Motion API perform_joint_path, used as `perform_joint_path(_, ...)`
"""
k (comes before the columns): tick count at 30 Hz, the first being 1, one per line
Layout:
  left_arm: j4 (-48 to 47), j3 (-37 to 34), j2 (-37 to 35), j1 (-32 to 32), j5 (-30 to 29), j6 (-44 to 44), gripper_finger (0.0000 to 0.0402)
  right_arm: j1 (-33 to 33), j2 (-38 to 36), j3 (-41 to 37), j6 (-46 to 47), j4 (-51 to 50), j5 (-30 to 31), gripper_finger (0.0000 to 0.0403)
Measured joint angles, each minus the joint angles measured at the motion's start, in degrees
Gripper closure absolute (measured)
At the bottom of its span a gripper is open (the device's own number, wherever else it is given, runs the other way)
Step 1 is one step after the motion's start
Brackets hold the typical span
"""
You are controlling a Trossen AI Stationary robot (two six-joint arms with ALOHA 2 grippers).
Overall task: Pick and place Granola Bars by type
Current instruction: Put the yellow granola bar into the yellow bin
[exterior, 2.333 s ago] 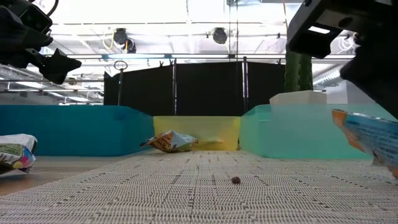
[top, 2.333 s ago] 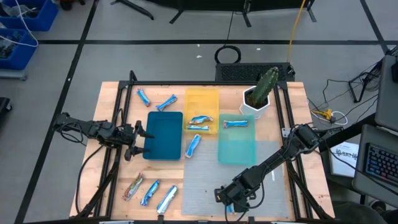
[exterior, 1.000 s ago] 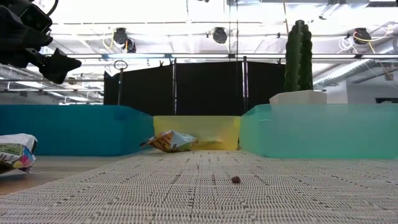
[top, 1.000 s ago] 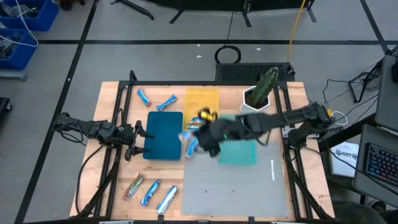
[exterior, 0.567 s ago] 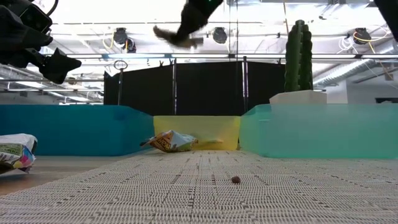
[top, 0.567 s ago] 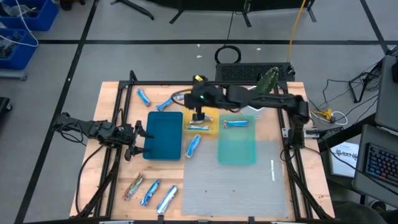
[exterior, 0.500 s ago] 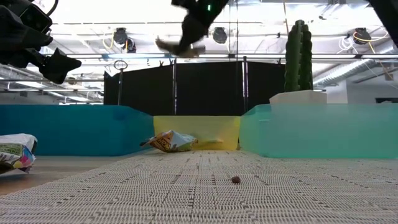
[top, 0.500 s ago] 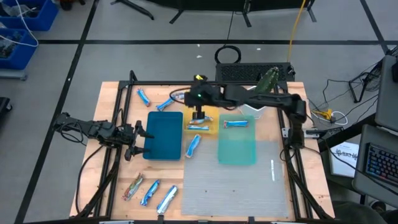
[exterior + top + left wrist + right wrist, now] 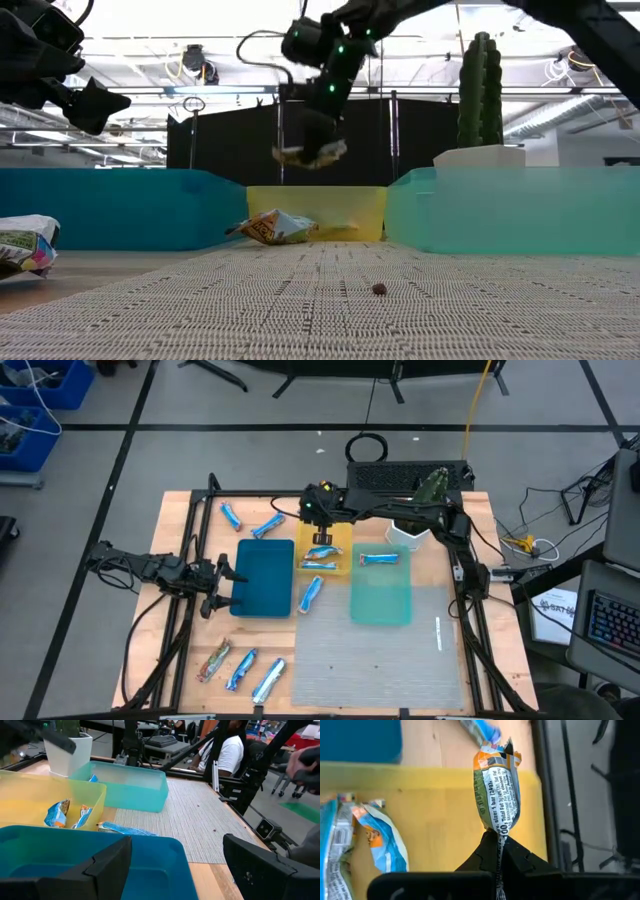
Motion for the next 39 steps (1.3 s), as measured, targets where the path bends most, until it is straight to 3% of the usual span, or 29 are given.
perform_joint_path(15, 0.02, 0.01, 0.01, 0.02, 0.0, -0.02, 0.0091, -0.75, 6.27, -0.53, 4.81, -2.47, -3.3, 0.0403)
perform_joint_path(30, 0.0, 0.01, -0.01, 0.0, 0.0, -0.01, 0.0091, -0.77, 6.49, -10.08, 6.57, 1.95, -4.55, 0.0403)
perform_joint_path(39, 0.0, 0.0, 0.01, 0.01, 0.0, 0.0, 0.0091, -0.77, 6.41, -10.86, 4.97, 5.79, -7.48, 0.0403)
